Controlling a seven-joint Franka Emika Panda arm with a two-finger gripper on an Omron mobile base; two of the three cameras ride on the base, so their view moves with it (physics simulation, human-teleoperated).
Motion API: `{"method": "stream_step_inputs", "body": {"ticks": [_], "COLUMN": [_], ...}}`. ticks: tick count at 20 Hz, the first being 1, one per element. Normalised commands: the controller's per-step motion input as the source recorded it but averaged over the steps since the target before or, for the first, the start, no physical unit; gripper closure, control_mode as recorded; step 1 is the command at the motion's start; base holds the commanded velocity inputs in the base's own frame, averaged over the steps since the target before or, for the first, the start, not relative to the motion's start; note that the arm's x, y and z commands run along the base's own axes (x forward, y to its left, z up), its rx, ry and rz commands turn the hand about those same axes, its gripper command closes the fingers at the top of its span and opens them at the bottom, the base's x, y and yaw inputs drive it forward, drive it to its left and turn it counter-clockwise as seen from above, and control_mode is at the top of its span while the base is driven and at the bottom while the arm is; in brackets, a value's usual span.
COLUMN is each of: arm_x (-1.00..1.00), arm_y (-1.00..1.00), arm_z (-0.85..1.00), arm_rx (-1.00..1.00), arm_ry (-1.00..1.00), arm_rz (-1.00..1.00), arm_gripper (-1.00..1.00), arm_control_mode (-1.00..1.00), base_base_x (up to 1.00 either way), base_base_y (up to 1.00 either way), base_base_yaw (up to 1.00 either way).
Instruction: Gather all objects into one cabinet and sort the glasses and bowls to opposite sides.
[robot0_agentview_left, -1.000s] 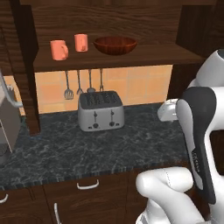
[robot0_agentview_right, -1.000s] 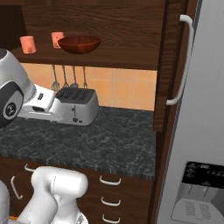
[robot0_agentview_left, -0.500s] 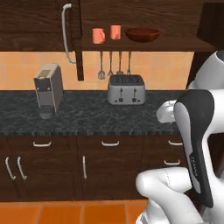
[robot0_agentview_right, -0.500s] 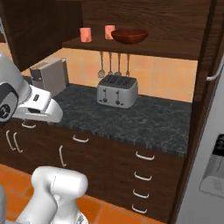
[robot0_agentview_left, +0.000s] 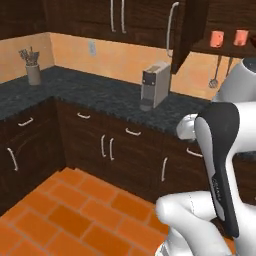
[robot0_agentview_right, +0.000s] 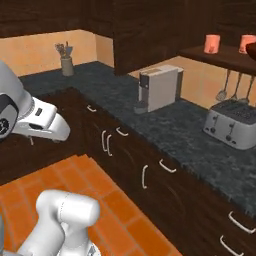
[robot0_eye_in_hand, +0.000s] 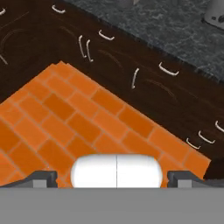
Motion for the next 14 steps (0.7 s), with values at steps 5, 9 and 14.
{"method": "stream_step_inputs", "body": {"ticks": [5,9,14], "arm_x": [0.0,0.0,0.0], "arm_y": [0.0,0.0,0.0], "arm_z": [0.0,0.0,0.0], "arm_rx": [0.0,0.0,0.0], "arm_ry": [0.0,0.0,0.0], "arm_rz": [0.0,0.0,0.0], "arm_gripper": [-1.0,-1.0,-1.0], "arm_control_mode": [1.0,1.0,1.0], "base_base_x": [-0.17,-0.01,0.12], "base_base_y": [0.0,0.0,0.0], "base_base_yaw": [1.0,0.87,0.85]}}
